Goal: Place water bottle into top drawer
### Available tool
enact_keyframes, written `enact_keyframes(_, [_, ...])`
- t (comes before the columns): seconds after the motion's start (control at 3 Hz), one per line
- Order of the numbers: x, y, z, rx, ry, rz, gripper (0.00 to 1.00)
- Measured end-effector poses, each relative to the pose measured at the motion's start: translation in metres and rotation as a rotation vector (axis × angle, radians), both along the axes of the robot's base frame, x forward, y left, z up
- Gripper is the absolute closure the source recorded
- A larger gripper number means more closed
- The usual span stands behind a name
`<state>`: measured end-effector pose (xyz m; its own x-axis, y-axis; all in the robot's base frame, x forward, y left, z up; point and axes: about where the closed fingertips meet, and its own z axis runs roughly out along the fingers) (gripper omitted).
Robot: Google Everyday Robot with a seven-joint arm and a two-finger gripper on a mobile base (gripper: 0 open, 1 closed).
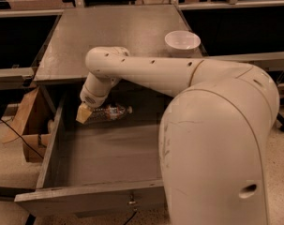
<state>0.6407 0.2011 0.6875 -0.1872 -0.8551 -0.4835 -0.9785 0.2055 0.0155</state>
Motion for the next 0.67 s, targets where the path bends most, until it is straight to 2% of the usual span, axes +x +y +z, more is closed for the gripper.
enact_keyframes(0.33, [-0.002,-0.0078,-0.0049,-0.037,0.009,-0.017,0.08])
enact_keyframes(0.67, [-0.0021,-0.0082,-0.0054,-0.038,0.01,-0.018,0.0])
